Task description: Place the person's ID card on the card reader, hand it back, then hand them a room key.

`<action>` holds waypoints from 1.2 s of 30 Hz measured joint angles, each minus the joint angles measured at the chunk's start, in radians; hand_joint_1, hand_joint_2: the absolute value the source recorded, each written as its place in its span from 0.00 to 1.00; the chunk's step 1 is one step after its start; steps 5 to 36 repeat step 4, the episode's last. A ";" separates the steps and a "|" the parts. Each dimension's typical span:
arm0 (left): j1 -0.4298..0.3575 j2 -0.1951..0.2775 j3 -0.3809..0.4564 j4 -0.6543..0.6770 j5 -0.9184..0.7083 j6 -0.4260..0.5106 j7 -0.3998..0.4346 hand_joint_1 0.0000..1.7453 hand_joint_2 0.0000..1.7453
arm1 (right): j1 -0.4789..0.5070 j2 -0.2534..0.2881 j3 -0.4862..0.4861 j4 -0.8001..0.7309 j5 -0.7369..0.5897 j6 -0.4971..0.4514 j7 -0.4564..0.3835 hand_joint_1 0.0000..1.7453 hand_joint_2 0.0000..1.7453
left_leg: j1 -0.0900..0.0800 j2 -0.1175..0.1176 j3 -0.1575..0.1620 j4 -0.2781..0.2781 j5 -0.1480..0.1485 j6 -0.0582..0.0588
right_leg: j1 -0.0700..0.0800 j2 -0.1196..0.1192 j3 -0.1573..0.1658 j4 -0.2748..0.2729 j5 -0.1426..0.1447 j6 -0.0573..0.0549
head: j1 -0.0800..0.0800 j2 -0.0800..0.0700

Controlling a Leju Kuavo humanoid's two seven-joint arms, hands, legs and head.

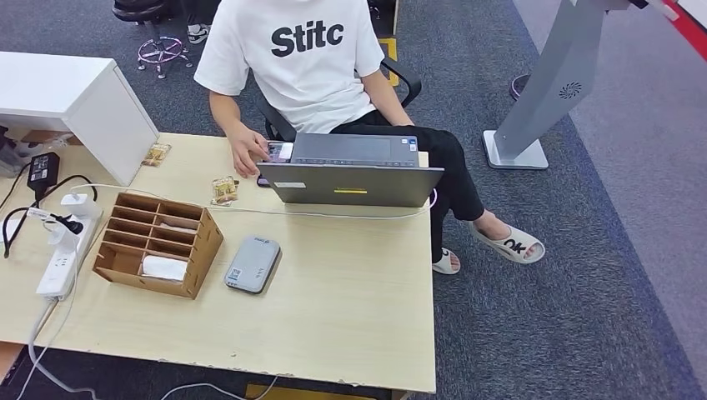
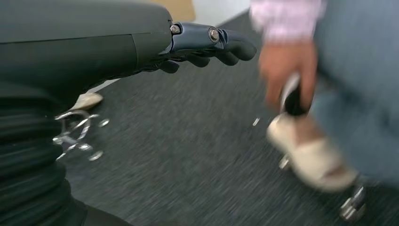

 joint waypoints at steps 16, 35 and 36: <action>-0.012 -0.019 -0.040 0.100 -0.097 -0.040 0.142 0.00 1.00 | 0.000 0.000 0.002 0.000 -0.003 -0.001 -0.002 0.00 1.00 | 0.000 0.000 0.000 0.000 0.000 0.000 | 0.000 0.000 0.000 0.000 0.000 0.001 | 0.000 0.000; -0.012 -0.019 -0.040 0.100 -0.097 -0.040 0.142 0.00 1.00 | 0.000 0.000 0.002 0.000 -0.003 -0.001 -0.002 0.00 1.00 | 0.000 0.000 0.000 0.000 0.000 0.000 | 0.000 0.000 0.000 0.000 0.000 0.001 | 0.000 0.000; -0.012 -0.019 -0.040 0.100 -0.097 -0.040 0.142 0.00 1.00 | 0.000 0.000 0.002 0.000 -0.003 -0.001 -0.002 0.00 1.00 | 0.000 0.000 0.000 0.000 0.000 0.000 | 0.000 0.000 0.000 0.000 0.000 0.001 | 0.000 0.000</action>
